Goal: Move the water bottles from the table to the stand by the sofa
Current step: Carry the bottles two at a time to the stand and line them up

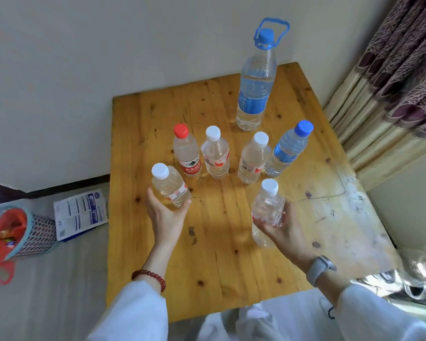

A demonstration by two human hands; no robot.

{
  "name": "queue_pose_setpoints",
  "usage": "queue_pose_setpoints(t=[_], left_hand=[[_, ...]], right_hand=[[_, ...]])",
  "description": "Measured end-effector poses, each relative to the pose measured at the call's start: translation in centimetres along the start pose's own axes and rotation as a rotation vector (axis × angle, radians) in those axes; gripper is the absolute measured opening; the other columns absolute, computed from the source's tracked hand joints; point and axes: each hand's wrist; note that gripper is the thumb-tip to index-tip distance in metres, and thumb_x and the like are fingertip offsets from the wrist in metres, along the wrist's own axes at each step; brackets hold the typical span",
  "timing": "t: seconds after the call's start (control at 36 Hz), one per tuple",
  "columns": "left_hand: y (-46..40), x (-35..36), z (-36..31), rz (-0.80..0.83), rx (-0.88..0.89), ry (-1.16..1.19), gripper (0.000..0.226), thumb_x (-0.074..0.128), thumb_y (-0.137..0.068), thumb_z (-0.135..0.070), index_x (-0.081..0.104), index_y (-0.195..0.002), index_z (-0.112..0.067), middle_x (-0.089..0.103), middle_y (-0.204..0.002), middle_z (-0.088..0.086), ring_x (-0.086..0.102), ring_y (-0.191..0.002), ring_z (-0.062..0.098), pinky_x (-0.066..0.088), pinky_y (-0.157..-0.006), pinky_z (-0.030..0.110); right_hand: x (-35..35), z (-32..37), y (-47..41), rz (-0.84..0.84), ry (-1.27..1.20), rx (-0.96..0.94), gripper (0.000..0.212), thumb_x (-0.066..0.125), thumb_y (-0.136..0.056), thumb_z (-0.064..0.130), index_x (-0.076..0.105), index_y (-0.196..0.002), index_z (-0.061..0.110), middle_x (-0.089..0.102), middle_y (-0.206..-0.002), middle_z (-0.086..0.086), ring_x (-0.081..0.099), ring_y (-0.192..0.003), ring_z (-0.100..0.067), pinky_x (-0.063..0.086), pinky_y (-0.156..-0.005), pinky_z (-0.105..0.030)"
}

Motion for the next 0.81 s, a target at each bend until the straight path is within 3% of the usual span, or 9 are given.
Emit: queue_pose_setpoints(t=[0.08, 0.17, 0.28, 0.33, 0.42, 0.5, 0.58, 0.69, 0.81], left_hand=[[-1.1, 0.1, 0.7, 0.030, 0.062, 0.021, 0.105, 0.079, -0.068, -0.032, 0.006, -0.144, -0.025, 0.018, -0.152, 0.005, 0.022, -0.138, 0.022, 0.027, -0.105, 0.033], [-3.4, -0.1, 1.2, 0.100, 0.083, 0.081, 0.099, 0.080, -0.067, -0.031, 0.015, -0.141, -0.022, 0.034, -0.143, 0.002, 0.038, -0.127, 0.017, 0.036, -0.096, 0.027], [-6.7, -0.5, 0.9, 0.228, 0.204, 0.092, 0.075, 0.083, -0.065, -0.023, 0.031, -0.121, -0.027, 0.046, -0.106, -0.025, 0.051, -0.095, -0.011, 0.036, -0.069, -0.001], [-6.9, -0.4, 0.3, 0.277, 0.282, 0.048, 0.071, 0.084, -0.063, -0.022, 0.032, -0.109, -0.036, 0.045, -0.098, -0.030, 0.049, -0.085, -0.020, 0.034, -0.061, -0.004], [-4.9, 0.0, -0.8, 0.396, 0.398, -0.013, 0.070, 0.086, -0.059, -0.023, 0.036, -0.104, -0.044, 0.047, -0.096, -0.034, 0.046, -0.085, -0.013, 0.034, -0.067, 0.001], [-1.1, 1.1, -1.3, 0.571, 0.455, -0.074, 0.070, 0.086, -0.056, -0.032, 0.040, -0.109, -0.037, 0.051, -0.107, -0.016, 0.049, -0.097, 0.006, 0.038, -0.071, 0.019], [3.9, 2.9, -2.0, 0.730, 0.513, -0.148, 0.073, 0.085, -0.056, -0.037, 0.043, -0.115, -0.023, 0.054, -0.111, -0.001, 0.052, -0.100, 0.022, 0.043, -0.073, 0.033], [12.5, 5.7, -3.7, 0.989, 0.579, -0.172, 0.077, 0.084, -0.056, -0.040, 0.042, -0.119, -0.025, 0.059, -0.115, 0.001, 0.056, -0.104, 0.026, 0.048, -0.083, 0.042], [23.5, 7.8, -4.4, 1.203, 0.655, -0.198, 0.073, 0.083, -0.055, -0.043, 0.041, -0.113, -0.031, 0.060, -0.108, -0.002, 0.057, -0.098, 0.026, 0.048, -0.080, 0.039]], right_hand=[[1.4, 0.9, 2.0, 0.066, 0.024, 0.051, 0.060, 0.077, -0.062, 0.052, 0.038, -0.106, 0.059, 0.058, -0.107, 0.021, 0.057, -0.098, 0.006, 0.049, -0.077, -0.015], [3.0, 1.4, 3.4, 0.049, 0.003, 0.086, 0.066, 0.072, -0.057, 0.063, 0.042, -0.112, 0.044, 0.057, -0.104, 0.027, 0.057, -0.096, 0.009, 0.049, -0.077, -0.015], [4.6, 1.7, 5.1, -0.034, 0.013, 0.136, 0.067, 0.071, -0.061, 0.062, 0.039, -0.114, 0.037, 0.058, -0.103, 0.021, 0.057, -0.094, 0.011, 0.048, -0.072, -0.016], [4.7, 2.0, 6.0, -0.084, 0.008, 0.170, 0.062, 0.073, -0.064, 0.056, 0.038, -0.112, 0.037, 0.060, -0.102, 0.018, 0.057, -0.092, 0.014, 0.048, -0.068, -0.011], [4.2, 2.4, 8.0, -0.164, 0.013, 0.217, 0.059, 0.074, -0.069, 0.048, 0.036, -0.111, 0.032, 0.058, -0.098, 0.019, 0.057, -0.088, 0.015, 0.048, -0.066, -0.006], [2.7, 2.5, 10.6, -0.264, 0.021, 0.282, 0.060, 0.074, -0.069, 0.047, 0.037, -0.112, 0.029, 0.060, -0.107, 0.009, 0.061, -0.097, -0.006, 0.053, -0.081, -0.029], [0.5, 2.1, 14.5, -0.377, 0.038, 0.336, 0.062, 0.074, -0.069, 0.045, 0.039, -0.117, 0.025, 0.063, -0.110, 0.005, 0.062, -0.099, -0.014, 0.050, -0.086, -0.037], [-2.4, 0.9, 22.4, -0.567, 0.023, 0.440, 0.060, 0.071, -0.069, 0.050, 0.039, -0.114, 0.027, 0.063, -0.108, 0.008, 0.061, -0.100, -0.013, 0.049, -0.086, -0.034], [-4.4, -1.1, 33.0, -0.810, -0.020, 0.557, 0.058, 0.069, -0.067, 0.058, 0.041, -0.108, 0.029, 0.065, -0.104, 0.006, 0.062, -0.099, -0.019, 0.049, -0.086, -0.040]])
Point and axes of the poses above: each hand's wrist, its own y-axis away from the middle knuckle, its own x-axis out of the palm, z = x × y
